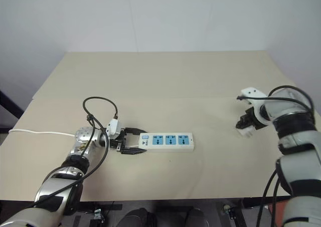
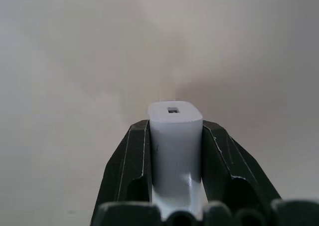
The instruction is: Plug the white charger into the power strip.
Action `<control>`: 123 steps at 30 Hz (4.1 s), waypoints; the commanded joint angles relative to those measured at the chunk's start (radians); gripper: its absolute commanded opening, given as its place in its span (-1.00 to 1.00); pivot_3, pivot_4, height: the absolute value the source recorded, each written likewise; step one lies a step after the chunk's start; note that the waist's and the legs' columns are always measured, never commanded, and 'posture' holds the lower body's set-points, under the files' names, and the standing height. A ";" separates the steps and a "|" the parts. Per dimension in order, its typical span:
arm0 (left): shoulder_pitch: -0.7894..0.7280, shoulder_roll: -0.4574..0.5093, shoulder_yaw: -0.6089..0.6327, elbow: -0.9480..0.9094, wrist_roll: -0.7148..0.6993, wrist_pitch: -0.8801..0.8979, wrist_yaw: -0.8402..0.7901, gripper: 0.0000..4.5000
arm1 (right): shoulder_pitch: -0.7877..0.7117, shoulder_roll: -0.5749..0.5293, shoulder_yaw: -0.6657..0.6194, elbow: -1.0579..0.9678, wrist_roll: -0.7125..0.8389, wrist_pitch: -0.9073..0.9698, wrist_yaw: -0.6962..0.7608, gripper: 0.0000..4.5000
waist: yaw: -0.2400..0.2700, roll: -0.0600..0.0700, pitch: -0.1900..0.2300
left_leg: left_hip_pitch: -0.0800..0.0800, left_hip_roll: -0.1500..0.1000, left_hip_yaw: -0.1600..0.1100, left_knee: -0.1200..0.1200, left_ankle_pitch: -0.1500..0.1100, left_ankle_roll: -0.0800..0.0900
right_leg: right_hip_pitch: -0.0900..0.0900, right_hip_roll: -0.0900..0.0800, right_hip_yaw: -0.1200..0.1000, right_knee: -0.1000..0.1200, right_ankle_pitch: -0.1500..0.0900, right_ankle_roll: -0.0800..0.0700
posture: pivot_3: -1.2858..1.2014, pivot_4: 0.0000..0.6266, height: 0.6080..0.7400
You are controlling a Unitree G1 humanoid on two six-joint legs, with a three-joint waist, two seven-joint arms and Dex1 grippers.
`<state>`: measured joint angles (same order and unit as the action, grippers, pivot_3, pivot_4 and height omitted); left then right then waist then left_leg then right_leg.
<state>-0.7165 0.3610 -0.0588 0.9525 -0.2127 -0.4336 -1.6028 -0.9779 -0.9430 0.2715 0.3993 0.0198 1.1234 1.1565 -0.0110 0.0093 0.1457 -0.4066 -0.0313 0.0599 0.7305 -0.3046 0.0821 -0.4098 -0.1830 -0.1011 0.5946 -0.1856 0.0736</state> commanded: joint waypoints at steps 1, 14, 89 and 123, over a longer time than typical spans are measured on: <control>0.017 0.007 -0.078 -0.030 -0.040 0.030 -0.012 0.45 | 0.121 0.020 -0.311 -0.388 0.172 0.071 -0.027 -0.51 | 0.002 0.000 0.000 | 0.000 0.001 0.000 0.000 0.000 0.000 | 0.001 0.000 0.000 0.000 0.000 0.000 | 0.03 -0.52 1.00; 0.064 0.022 -0.089 -0.101 -0.069 0.048 -0.012 0.45 | 0.504 0.564 -0.670 -0.798 0.590 -0.458 -0.091 -0.51 | 0.003 -0.002 0.001 | 0.006 0.000 0.000 0.001 0.001 0.000 | 0.005 0.002 0.001 0.002 0.001 0.000 | 0.03 -0.52 1.00; 0.230 0.046 -0.069 -0.409 -0.065 0.214 0.095 0.45 | 0.532 0.566 -0.148 -0.256 0.369 -1.016 -0.018 -0.51 | -0.001 -0.002 0.001 | 0.010 0.003 0.001 -0.002 0.004 -0.003 | 0.006 0.005 0.003 0.001 0.001 -0.002 | 0.03 -0.52 1.00; 0.234 0.049 -0.067 -0.423 -0.067 0.220 0.101 0.45 | 0.558 0.588 -0.102 -0.264 0.345 -0.994 0.004 -0.51 | -0.001 -0.002 0.001 | 0.010 0.004 0.001 -0.002 0.004 -0.003 | 0.005 0.005 0.003 0.001 0.001 -0.003 | 0.03 -0.52 1.00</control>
<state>-0.4861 0.4105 -0.1208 0.5393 -0.2784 -0.2152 -1.5021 -0.4398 -0.3326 0.1797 0.1244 0.3762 0.1334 1.1534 -0.0116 0.0072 0.1466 -0.3968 -0.0275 0.0606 0.7285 -0.3003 0.0791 -0.4045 -0.1780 -0.0980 0.5954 -0.1842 0.0711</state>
